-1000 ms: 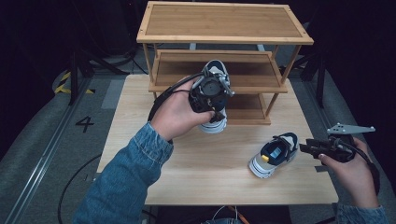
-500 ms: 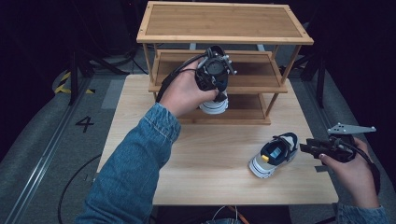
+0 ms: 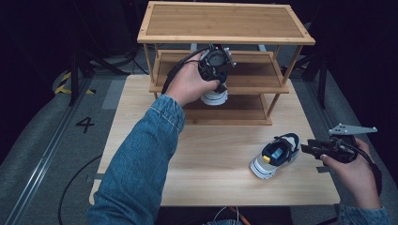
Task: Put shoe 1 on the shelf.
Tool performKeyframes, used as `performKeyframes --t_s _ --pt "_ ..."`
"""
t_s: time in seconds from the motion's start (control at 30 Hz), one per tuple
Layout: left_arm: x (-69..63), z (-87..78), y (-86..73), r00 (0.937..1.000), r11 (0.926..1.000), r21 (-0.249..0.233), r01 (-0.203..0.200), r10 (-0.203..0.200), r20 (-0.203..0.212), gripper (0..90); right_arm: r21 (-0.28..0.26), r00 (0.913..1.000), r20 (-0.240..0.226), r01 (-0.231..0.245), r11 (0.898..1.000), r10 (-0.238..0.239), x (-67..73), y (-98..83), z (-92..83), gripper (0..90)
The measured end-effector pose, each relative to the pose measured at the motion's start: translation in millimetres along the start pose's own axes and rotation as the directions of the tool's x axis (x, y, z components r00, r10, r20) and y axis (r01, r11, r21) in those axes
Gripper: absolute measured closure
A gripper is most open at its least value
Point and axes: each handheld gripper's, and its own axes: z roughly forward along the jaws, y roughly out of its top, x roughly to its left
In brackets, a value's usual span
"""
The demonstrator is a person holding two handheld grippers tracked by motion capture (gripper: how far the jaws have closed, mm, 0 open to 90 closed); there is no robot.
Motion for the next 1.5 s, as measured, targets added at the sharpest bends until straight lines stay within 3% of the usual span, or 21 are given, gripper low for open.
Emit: performKeyframes --t_s 0.33,0.53,0.63,0.67,0.7,0.77,0.8,0.9,1.07,1.17,1.37,1.5 --pt "14.3 13.6 2.9 1.0000 0.9999 0.010 0.007 -0.007 0.006 65.7 0.000 1.0000 -0.003 0.007 1.000 -0.007 0.7 0.2 0.2 59.5" --pt "19.0 18.0 2.2 0.9997 0.9997 0.014 0.018 -0.018 -0.015 64.0 -0.003 0.9999 -0.012 0.011 1.000 -0.011 1.1 0.4 0.4 59.5" --pt "18.5 18.4 2.9 0.9995 0.9999 0.016 0.002 -0.002 -0.031 62.1 -0.003 0.9999 -0.013 0.009 1.000 -0.009 1.2 0.4 1.0 59.4" --pt "18.0 18.5 3.1 0.9987 0.9999 0.011 0.002 -0.001 -0.051 59.0 -0.002 0.9999 -0.014 0.007 1.000 -0.007 1.6 0.5 1.3 59.3" --pt "16.8 18.8 2.7 0.9965 0.9997 -0.023 0.012 -0.014 -0.082 53.2 -0.002 0.9999 -0.015 0.007 1.000 -0.007 1.8 0.5 1.4 59.1" --pt "16.9 17.6 2.1 0.9925 0.9979 -0.063 0.018 -0.025 -0.119 37.4 -0.001 0.9998 -0.018 0.005 1.000 -0.005 2.5 0.8 1.3 59.0" --pt "16.7 16.9 1.5 0.9929 0.9973 -0.065 0.034 -0.041 -0.112 40.8 -0.001 0.9997 -0.021 0.009 1.000 -0.009 2.4 0.6 1.6 59.0" --pt "15.3 17.1 -0.1 0.9917 0.9945 -0.095 0.045 -0.056 -0.116 35.6 0.004 0.9997 -0.023 0.008 1.000 -0.008 3.2 0.6 2.8 59.0" --pt "9.7 7.3 -1.1 0.9869 0.9880 -0.148 0.045 -0.067 -0.147 29.4 0.004 0.9996 -0.027 0.011 1.000 -0.010 3.8 0.9 3.9 58.7" --pt "6.0 -3.2 -0.9 0.9866 0.9817 -0.184 0.049 -0.076 -0.145 28.9 0.005 0.9995 -0.028 0.014 1.000 -0.014 3.8 0.9 5.6 58.6" --pt "-3.2 -20.2 -4.3 0.9801 0.9808 -0.184 0.064 -0.097 -0.173 27.2 0.007 0.9993 -0.035 0.014 1.000 -0.014 5.8 2.3 7.6 58.5" --pt "-16.3 -32.7 -10.1 0.9812 0.9794 -0.190 0.068 -0.100 -0.165 27.3 0.000 0.9992 -0.036 0.014 1.000 -0.014 5.4 3.6 7.2 58.5"
